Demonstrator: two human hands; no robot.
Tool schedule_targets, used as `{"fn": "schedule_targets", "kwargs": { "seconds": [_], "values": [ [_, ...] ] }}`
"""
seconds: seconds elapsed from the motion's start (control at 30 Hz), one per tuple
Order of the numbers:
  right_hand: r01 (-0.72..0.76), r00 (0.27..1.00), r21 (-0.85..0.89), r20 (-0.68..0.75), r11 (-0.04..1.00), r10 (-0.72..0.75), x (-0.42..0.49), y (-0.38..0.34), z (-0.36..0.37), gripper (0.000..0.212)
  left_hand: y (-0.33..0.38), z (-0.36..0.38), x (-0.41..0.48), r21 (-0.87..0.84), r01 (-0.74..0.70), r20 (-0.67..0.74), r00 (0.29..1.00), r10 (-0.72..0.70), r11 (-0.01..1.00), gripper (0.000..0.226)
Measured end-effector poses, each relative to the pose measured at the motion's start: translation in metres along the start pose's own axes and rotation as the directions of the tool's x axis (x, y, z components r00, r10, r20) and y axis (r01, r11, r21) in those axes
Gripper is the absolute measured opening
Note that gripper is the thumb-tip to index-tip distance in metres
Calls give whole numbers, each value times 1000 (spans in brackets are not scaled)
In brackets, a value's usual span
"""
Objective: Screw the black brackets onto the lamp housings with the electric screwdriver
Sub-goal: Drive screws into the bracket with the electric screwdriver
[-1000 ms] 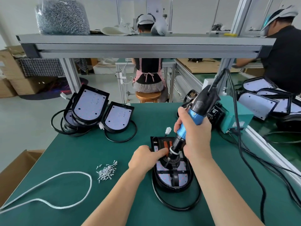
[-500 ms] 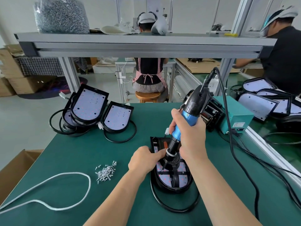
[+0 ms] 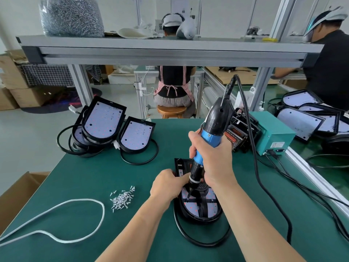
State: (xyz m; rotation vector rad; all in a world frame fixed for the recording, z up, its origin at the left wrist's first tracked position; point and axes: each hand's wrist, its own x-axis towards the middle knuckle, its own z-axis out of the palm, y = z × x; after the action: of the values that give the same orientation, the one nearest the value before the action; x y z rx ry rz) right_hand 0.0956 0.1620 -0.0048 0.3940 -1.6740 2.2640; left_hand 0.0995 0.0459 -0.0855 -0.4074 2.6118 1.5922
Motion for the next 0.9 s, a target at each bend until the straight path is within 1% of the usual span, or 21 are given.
{"fn": "schedule_targets", "kwargs": {
  "seconds": [0.17, 0.3, 0.4, 0.5, 0.6, 0.73, 0.8, 0.87, 0.9],
  "values": [
    [14, 999, 9, 41, 1000, -14, -2, 2, 1, 22, -2, 0, 0, -13, 0, 0, 1000, 0, 1000, 59],
    [23, 995, -27, 102, 999, -20, -4, 2, 3, 23, -3, 2, 0, 8, 10, -6, 1000, -10, 1000, 45],
    [4, 987, -7, 158, 1000, -3, -5, 2, 3, 18, -2, 1, 0, 35, 18, -2, 1000, -18, 999, 40],
    [-36, 986, 29, 165, 999, 31, -4, -1, -1, 9, -1, 0, -1, 8, 9, 6, 1000, -9, 1000, 49],
    [-61, 981, 60, 188, 996, 49, -3, -6, -8, 14, -1, -1, -2, -9, 0, 8, 1000, 0, 1000, 57],
    [-7, 970, 89, 243, 996, -15, 2, -23, -6, 10, -1, -3, -1, -59, -3, 28, 1000, 5, 998, 63],
    [31, 975, 118, 213, 993, -56, 8, -33, -8, 11, -2, -3, -2, -59, -1, 18, 1000, 2, 998, 65],
    [39, 991, 167, 123, 985, -60, 13, -40, -16, 11, -3, -3, -3, -44, 8, 9, 1000, -7, 999, 63],
    [15, 998, 221, 61, 975, -29, 15, -40, -23, 12, -4, -4, -4, -41, 13, 9, 1000, -13, 999, 61]
  ]
}}
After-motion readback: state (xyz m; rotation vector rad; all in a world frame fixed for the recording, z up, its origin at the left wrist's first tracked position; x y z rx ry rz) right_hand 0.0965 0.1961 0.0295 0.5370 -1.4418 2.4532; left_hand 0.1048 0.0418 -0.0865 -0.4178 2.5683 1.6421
